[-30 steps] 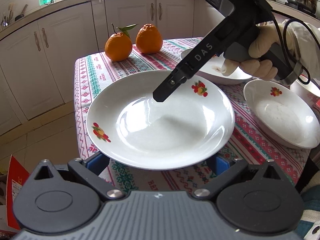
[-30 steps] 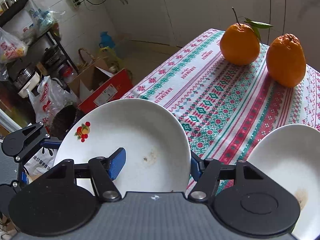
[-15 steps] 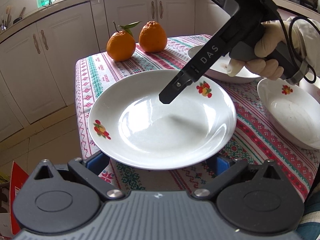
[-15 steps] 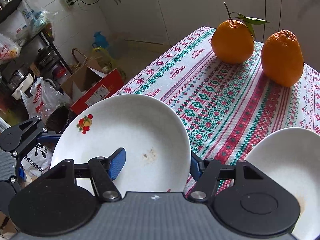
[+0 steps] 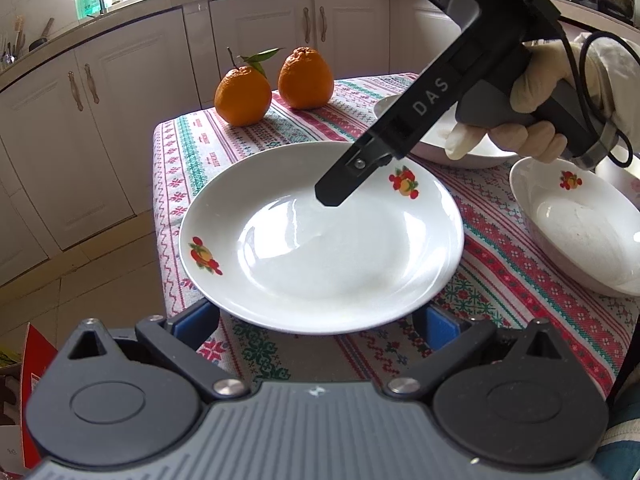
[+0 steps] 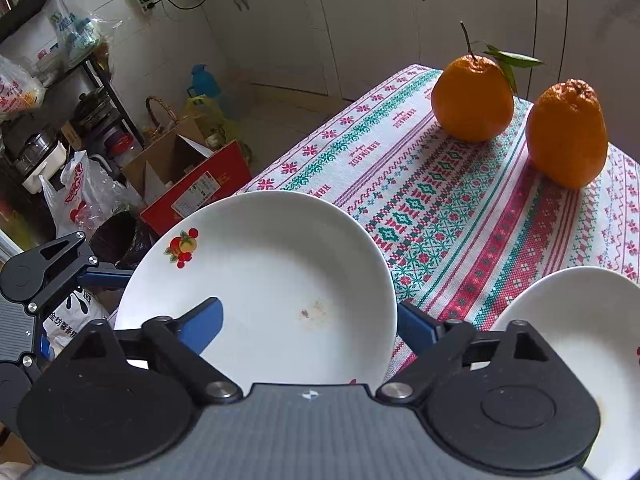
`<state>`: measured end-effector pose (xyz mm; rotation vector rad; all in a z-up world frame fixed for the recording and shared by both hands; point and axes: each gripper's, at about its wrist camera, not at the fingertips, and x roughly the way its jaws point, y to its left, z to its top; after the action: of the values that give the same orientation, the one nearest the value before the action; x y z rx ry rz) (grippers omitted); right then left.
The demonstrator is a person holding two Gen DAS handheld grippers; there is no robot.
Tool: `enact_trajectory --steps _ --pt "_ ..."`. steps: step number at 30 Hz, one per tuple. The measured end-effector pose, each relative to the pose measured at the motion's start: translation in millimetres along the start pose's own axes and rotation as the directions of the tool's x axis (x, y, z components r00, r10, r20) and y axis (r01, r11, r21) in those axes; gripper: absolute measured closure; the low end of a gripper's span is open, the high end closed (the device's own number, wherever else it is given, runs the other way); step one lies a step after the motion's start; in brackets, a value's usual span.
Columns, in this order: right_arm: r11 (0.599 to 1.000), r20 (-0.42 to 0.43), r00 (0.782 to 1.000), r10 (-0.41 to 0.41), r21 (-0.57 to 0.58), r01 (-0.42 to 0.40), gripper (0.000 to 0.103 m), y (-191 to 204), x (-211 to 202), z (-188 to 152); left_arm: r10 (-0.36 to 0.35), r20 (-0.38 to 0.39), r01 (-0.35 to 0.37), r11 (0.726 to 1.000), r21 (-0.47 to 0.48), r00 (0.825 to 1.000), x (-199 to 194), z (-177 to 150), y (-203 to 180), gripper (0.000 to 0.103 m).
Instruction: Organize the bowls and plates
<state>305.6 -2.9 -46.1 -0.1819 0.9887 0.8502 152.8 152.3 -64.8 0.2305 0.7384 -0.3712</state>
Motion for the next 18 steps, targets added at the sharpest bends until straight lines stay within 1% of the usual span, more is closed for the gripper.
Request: enact_trajectory --steps 5,8,11,14,18 --pt "1.0 0.021 0.999 -0.026 -0.009 0.027 0.003 7.6 -23.3 -7.9 0.015 0.02 -0.015 1.0 -0.006 1.0 -15.9 -3.0 -4.8 0.001" --pt "0.999 0.045 0.998 -0.043 -0.024 0.044 0.001 14.0 -46.6 -17.9 0.03 0.036 -0.03 1.0 -0.009 0.999 -29.3 -6.5 -11.2 0.001" --pt "0.998 0.08 0.995 -0.053 -0.02 0.055 0.0 18.6 -74.1 -31.8 0.029 0.05 -0.028 0.999 -0.016 0.998 -41.6 -9.5 -20.2 0.001" --pt "0.997 0.111 0.991 -0.073 -0.013 0.075 0.0 22.9 -100.7 -48.5 0.01 0.065 -0.01 1.0 -0.012 0.998 -51.7 -11.3 -32.7 0.001" --pt "0.994 0.138 0.985 -0.106 0.0 0.107 0.0 28.6 -129.9 -75.5 -0.032 0.074 0.035 0.999 -0.039 0.997 -58.9 -9.2 -48.4 0.001"
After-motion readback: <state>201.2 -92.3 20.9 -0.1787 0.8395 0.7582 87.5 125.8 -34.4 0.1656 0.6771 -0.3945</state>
